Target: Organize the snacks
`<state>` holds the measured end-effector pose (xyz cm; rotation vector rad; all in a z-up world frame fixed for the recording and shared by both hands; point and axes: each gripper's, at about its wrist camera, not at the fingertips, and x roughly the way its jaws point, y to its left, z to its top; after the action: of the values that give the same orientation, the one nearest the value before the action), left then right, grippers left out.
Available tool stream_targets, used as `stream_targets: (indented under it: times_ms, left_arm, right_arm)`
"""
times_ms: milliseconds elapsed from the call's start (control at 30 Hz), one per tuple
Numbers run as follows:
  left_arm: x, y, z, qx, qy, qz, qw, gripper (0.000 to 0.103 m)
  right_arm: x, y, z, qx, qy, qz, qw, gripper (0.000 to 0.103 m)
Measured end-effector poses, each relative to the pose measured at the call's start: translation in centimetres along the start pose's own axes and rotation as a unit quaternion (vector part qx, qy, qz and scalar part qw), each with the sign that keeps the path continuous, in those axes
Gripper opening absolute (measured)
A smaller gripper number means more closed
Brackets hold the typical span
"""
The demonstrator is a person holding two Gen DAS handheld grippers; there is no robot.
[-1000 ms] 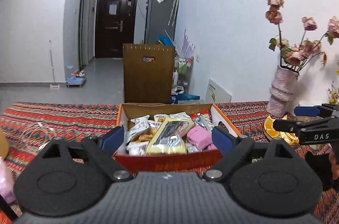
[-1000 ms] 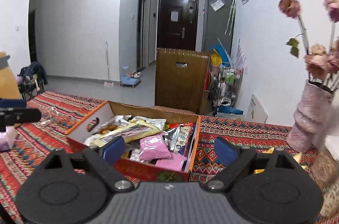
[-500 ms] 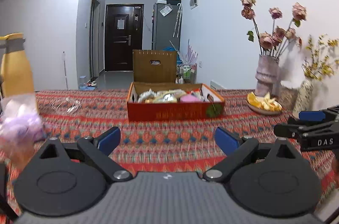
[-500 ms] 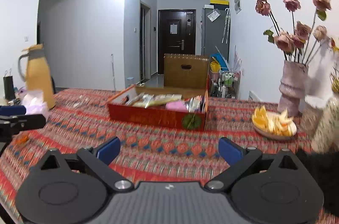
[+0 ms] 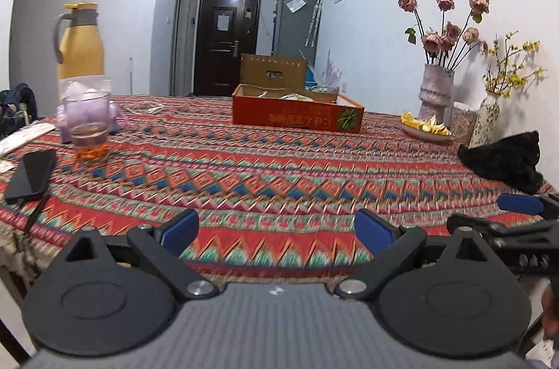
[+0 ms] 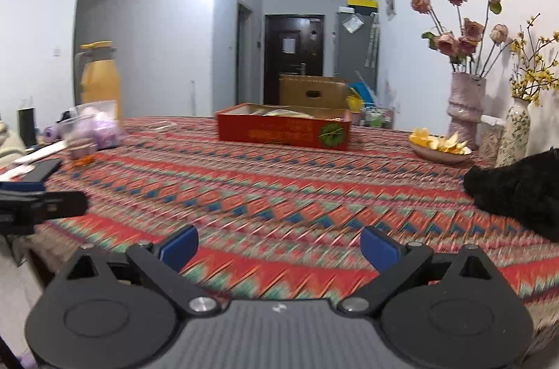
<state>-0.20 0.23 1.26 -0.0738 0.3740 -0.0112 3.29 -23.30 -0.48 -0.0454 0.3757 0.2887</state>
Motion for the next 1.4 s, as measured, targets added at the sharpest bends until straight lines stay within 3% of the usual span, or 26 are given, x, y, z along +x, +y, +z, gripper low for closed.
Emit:
stream_targets:
  times_ms: [167, 367, 1400]
  left_arm:
    - [-2.2, 0.7, -0.3, -0.001, -0.020, 0.001, 0.9998, 0.100]
    - [-4.0, 0.5, -0.5, 0.016, -0.038, -0.012, 0.9991, 0.100]
    - [-4.2, 0.4, -0.5, 0.020, -0.045, -0.016, 0.9987, 0.101]
  right_arm:
    - [-3.3, 2.3, -2.5, -0.018, -0.009, 0.020, 1.000, 0.099]
    - [-4.7, 1.1, -2.4, 0.017, -0.021, -0.006, 1.000, 0.099]
    - [-5.0, 1.1, -2.0, 0.021, -0.018, -0.009, 1.000, 0.099]
